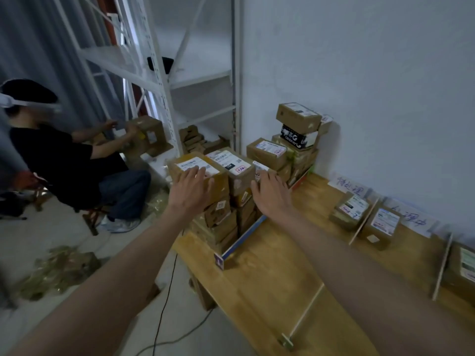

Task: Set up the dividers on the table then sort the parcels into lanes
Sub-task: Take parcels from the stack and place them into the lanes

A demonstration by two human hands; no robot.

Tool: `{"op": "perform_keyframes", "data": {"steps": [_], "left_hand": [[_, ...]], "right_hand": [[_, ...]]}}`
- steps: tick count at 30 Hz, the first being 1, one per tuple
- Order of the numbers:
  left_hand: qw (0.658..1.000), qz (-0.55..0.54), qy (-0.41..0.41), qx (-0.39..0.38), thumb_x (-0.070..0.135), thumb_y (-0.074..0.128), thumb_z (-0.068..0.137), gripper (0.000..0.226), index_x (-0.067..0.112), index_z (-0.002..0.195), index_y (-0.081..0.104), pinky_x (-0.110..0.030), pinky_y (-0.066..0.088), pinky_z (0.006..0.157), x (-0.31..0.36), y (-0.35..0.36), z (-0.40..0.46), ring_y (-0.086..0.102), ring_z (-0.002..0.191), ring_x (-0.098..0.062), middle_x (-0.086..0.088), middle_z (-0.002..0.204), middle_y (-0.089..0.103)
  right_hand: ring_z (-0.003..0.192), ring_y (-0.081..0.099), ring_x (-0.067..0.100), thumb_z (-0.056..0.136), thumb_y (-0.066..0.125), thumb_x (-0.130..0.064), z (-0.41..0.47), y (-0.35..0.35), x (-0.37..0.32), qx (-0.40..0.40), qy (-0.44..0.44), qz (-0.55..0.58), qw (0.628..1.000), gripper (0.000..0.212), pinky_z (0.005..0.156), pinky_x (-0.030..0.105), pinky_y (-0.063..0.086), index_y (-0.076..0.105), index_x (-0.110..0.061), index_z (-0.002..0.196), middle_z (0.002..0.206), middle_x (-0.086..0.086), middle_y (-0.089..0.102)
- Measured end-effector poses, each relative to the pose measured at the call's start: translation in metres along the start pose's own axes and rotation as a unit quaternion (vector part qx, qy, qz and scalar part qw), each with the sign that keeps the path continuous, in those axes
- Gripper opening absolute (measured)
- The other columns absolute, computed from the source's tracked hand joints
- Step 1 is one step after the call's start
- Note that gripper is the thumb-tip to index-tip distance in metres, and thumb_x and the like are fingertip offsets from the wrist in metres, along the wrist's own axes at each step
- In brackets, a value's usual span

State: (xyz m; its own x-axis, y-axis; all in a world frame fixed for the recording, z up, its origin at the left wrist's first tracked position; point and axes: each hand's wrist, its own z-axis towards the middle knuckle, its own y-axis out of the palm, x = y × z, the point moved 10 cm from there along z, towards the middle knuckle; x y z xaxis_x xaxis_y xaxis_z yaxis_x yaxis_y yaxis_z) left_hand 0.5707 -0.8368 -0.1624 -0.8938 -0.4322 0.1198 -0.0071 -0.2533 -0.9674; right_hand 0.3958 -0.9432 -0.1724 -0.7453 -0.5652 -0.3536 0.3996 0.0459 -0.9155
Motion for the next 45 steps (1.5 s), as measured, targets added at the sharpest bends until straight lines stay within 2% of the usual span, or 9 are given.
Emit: {"op": "perform_keyframes", "data": {"steps": [5, 11, 17, 22, 29, 35, 38, 41, 45], "left_hand": [[0.989, -0.084, -0.119, 0.001, 0.046, 0.032, 0.102, 0.055, 0.012, 0.144, 0.037, -0.048, 0.034, 0.112, -0.059, 0.007, 0.024, 0.041, 0.134, -0.030, -0.010, 0.147, 0.041], [0.914, -0.271, -0.300, -0.043, 0.045, 0.036, 0.103, 0.062, 0.006, 0.150, 0.024, -0.048, 0.034, 0.110, -0.088, 0.045, 0.027, 0.038, 0.135, -0.035, -0.017, 0.151, 0.032], [0.877, -0.340, -0.336, -0.049, 0.042, 0.035, 0.104, 0.065, 0.004, 0.153, 0.016, -0.045, 0.032, 0.110, -0.084, 0.062, 0.026, 0.033, 0.138, -0.034, -0.018, 0.155, 0.024], [0.888, -0.325, -0.323, -0.026, 0.044, 0.033, 0.104, 0.065, 0.003, 0.153, 0.017, -0.047, 0.032, 0.110, -0.098, 0.035, 0.029, 0.035, 0.137, -0.037, -0.018, 0.156, 0.020], [0.936, -0.287, -0.205, -0.016, 0.044, 0.036, 0.103, 0.060, 0.005, 0.148, 0.029, -0.046, 0.033, 0.108, -0.106, -0.030, 0.036, 0.039, 0.133, -0.036, -0.019, 0.150, 0.032], [0.938, -0.339, -0.066, -0.018, 0.055, 0.032, 0.101, 0.054, 0.019, 0.137, 0.049, -0.051, 0.044, 0.104, -0.094, -0.062, 0.028, 0.055, 0.121, -0.030, -0.008, 0.135, 0.057], [0.943, -0.333, -0.001, -0.010, 0.051, 0.024, 0.103, 0.053, 0.015, 0.117, 0.060, -0.040, 0.047, 0.088, -0.067, -0.078, 0.013, 0.060, 0.101, -0.027, -0.009, 0.115, 0.063], [0.948, -0.311, 0.059, -0.017, 0.048, 0.021, 0.102, 0.052, 0.015, 0.089, 0.060, -0.034, 0.040, 0.071, -0.036, -0.076, -0.001, 0.058, 0.079, -0.022, -0.011, 0.097, 0.067], [0.976, -0.138, 0.159, -0.045, 0.043, 0.021, 0.101, 0.050, 0.013, 0.116, 0.058, -0.042, 0.047, 0.082, 0.021, -0.057, -0.035, 0.057, 0.103, -0.034, -0.017, 0.121, 0.060]], "right_hand": [[0.129, 0.046, 0.029, 0.104, 0.032, -0.039, 0.057, 0.033, -0.055, -0.036, -0.049, 0.049, 0.997, 0.047, 0.106, 0.048, 0.041, 0.040, -0.013, 0.142, 0.141, 0.012, 0.051], [0.116, 0.048, 0.023, 0.104, 0.031, -0.038, 0.089, 0.075, -0.076, -0.081, -0.022, 0.137, 0.987, 0.045, 0.085, 0.034, 0.040, 0.047, -0.010, 0.135, 0.130, 0.010, 0.052], [0.119, 0.045, 0.025, 0.104, 0.030, -0.038, 0.092, 0.088, -0.082, -0.107, 0.008, 0.147, 0.983, 0.044, 0.094, 0.043, 0.045, 0.053, -0.009, 0.127, 0.127, 0.011, 0.049], [0.125, 0.045, 0.030, 0.102, 0.032, -0.041, 0.082, 0.074, -0.104, -0.122, 0.022, 0.215, 0.969, 0.047, 0.101, 0.052, 0.043, 0.038, -0.020, 0.144, 0.135, 0.013, 0.049], [0.130, 0.047, 0.033, 0.100, 0.038, -0.050, 0.059, 0.045, -0.138, -0.125, 0.084, 0.260, 0.954, 0.063, 0.106, 0.053, 0.039, 0.029, -0.008, 0.147, 0.144, 0.013, 0.047], [0.120, 0.054, 0.028, 0.104, 0.033, -0.045, 0.018, 0.009, -0.140, -0.059, 0.108, 0.281, 0.952, 0.052, 0.093, 0.037, 0.043, 0.046, -0.005, 0.136, 0.129, 0.011, 0.056], [0.120, 0.052, 0.028, 0.104, 0.031, -0.046, -0.010, -0.012, -0.116, -0.002, 0.141, 0.265, 0.954, 0.051, 0.103, 0.041, 0.040, 0.049, -0.007, 0.132, 0.127, 0.010, 0.057], [0.107, 0.056, 0.025, 0.103, 0.032, -0.046, -0.043, -0.030, -0.081, 0.047, 0.179, 0.259, 0.948, 0.049, 0.091, 0.039, 0.048, 0.049, -0.008, 0.130, 0.124, 0.010, 0.057], [0.094, 0.057, 0.021, 0.103, 0.032, -0.046, -0.098, -0.051, -0.021, 0.105, 0.242, 0.233, 0.936, 0.048, 0.078, 0.037, 0.049, 0.050, -0.007, 0.124, 0.113, 0.006, 0.060]]}}
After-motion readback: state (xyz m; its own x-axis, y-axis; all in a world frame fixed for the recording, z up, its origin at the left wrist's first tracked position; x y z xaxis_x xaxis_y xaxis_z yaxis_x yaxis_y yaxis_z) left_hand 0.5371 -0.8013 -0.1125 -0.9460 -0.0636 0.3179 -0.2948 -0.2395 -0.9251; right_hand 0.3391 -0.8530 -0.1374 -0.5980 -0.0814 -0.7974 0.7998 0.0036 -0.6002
